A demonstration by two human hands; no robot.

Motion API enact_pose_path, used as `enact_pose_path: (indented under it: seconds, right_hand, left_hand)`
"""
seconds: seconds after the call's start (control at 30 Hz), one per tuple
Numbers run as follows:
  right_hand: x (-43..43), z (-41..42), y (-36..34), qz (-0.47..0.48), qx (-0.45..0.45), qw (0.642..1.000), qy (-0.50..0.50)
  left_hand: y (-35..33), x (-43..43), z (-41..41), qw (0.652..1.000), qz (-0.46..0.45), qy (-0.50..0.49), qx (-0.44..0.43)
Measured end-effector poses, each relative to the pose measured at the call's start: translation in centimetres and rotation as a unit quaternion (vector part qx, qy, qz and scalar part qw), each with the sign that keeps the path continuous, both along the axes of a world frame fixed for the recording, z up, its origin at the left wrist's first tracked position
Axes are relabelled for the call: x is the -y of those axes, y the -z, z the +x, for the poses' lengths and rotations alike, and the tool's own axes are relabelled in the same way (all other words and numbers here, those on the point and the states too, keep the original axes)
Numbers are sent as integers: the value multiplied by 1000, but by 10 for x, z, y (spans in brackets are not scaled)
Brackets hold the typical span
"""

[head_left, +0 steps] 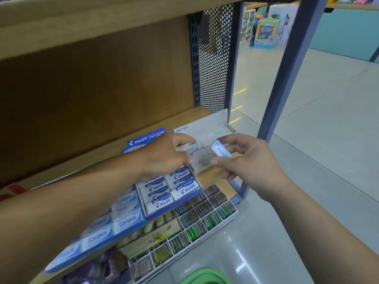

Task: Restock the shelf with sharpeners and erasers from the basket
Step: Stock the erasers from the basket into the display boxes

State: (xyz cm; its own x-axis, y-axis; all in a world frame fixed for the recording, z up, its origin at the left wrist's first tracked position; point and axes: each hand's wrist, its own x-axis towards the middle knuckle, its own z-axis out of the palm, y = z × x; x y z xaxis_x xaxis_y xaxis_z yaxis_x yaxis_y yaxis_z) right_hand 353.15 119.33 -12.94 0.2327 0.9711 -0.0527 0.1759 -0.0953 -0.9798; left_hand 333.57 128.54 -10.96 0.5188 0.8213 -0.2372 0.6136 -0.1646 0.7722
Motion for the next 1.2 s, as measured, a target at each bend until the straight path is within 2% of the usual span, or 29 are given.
enact_pose_path:
  seconds: [0.13,0.27,0.4,0.53,0.67,0.8,0.97,1.07,1.13,1.2]
  right_hand:
    - [2,-22,-13,-7,1,999,-45]
    - [4,-51,-26,-31,-60,996,-57]
    - [4,-105,-26,-71,-40,988,-131]
    - [2,-148,-18,-103,-50,976,-186]
    - [-5,-177,-20,-132,-62,973,-180]
    - [-10,-197,-25,-129,-40,971,-195]
    - [-18,-214,-20,-104,-40,982,-152]
    - [-24,-224,-16,-108,-66,981,-146]
    - [-28,-228,-10,-96,-7,982,-163]
    - [-31,-232,-1,-77,90,975,-188]
  left_hand:
    - [-21,28,-49,994,-40,-74,76]
    - [-41,50,-109,989,-7,-138,52]
    - [-45,72,-163,976,-6,-214,34]
    - [-32,83,-200,960,-35,-268,74]
    - [-30,89,-218,951,-97,-267,119]
    - [-29,89,-232,951,-97,-263,128]
    - [-28,85,-249,955,-82,-250,135]
    - [-26,82,-259,970,-32,-230,74]
    - [-23,79,-263,976,30,-213,41]
    - [-17,74,-263,975,94,-200,28]
